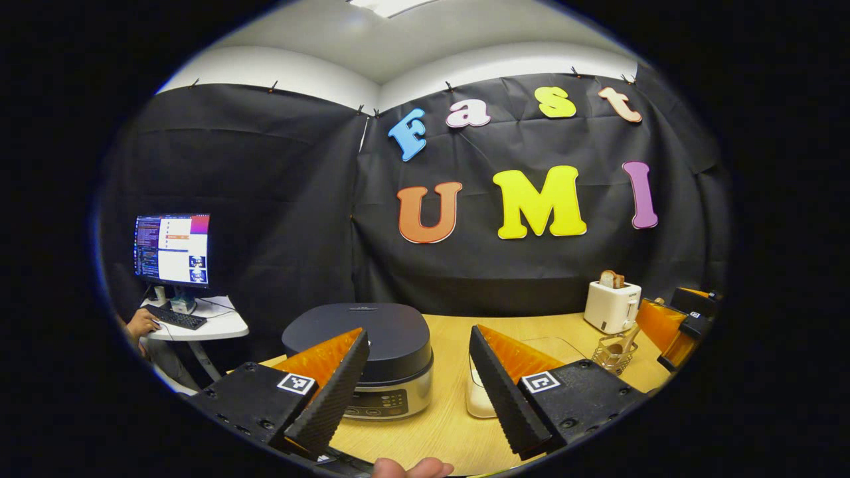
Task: Close the left gripper, press the button to open the rice cooker; take a wooden spoon from the chopstick holder with the right hand, scoop a spoonful of rice and pour it into the rice cooker, then put the wooden spoon back into the chopstick holder.
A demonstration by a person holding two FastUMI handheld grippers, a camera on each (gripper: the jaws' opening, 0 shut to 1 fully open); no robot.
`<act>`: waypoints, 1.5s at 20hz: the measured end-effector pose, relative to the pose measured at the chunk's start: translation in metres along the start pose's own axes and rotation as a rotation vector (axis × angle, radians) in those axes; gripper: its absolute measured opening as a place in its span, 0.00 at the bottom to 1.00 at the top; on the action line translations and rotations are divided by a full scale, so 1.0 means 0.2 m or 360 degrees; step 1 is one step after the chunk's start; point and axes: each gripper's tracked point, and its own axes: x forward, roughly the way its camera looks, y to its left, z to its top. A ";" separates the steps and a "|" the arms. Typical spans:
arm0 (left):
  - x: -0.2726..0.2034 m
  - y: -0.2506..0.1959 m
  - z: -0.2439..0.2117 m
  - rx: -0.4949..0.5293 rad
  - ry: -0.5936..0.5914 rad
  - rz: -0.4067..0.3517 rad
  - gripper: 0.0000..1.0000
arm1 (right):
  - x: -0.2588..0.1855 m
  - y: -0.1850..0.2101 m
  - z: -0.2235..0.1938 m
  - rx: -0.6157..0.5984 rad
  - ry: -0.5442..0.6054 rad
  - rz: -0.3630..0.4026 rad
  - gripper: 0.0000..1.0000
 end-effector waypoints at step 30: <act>0.36 0.39 -0.17 -0.0003 0.0867 0.0002 0.05 | 0.08 -0.33 -0.14 0.0076 0.0071 0.0002 0.91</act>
